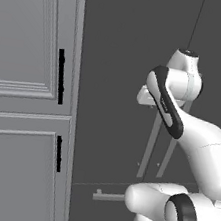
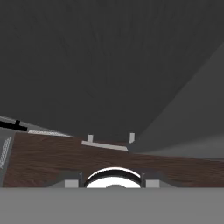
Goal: Grab a lemon wedge from the fridge and one ice cube from the ice bowl, and put them in the glass of lemonade.
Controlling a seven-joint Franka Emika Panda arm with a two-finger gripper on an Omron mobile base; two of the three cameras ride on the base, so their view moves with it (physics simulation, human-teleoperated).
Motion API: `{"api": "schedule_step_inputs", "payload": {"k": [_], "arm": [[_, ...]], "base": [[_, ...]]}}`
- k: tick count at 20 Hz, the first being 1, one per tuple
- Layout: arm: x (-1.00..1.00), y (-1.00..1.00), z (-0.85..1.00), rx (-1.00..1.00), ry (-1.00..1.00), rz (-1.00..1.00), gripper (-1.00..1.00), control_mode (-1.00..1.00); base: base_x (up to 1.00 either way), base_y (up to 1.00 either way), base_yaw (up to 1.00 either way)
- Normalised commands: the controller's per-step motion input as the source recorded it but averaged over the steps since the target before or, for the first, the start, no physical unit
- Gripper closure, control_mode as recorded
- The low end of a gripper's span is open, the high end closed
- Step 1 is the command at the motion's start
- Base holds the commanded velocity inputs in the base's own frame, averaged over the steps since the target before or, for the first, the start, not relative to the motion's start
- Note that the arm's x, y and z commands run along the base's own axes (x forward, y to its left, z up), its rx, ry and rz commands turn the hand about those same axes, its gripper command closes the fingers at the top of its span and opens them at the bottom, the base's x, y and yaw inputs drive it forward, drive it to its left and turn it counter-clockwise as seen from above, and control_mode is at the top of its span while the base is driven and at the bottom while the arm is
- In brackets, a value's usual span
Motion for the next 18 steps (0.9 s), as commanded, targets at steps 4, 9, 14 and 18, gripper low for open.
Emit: {"api": "schedule_step_inputs", "payload": {"k": [4, 9, 14, 18], "arm": [[0.00, 0.00, 0.00, 0.00, 0.00, 0.00, -1.00, -1.00], [-0.08, 0.00, 0.00, 0.00, -0.01, 0.00, -1.00, -1.00], [-0.57, 0.00, 0.01, 0.00, -0.08, 0.00, -1.00, -1.00], [-0.51, 0.03, 0.04, 0.00, -0.09, 0.00, -1.00, -1.00]], "base": [[0.00, 0.00, 0.00], [0.00, 0.00, 0.00], [0.00, 0.00, 0.00], [0.00, 0.00, 0.00]]}}
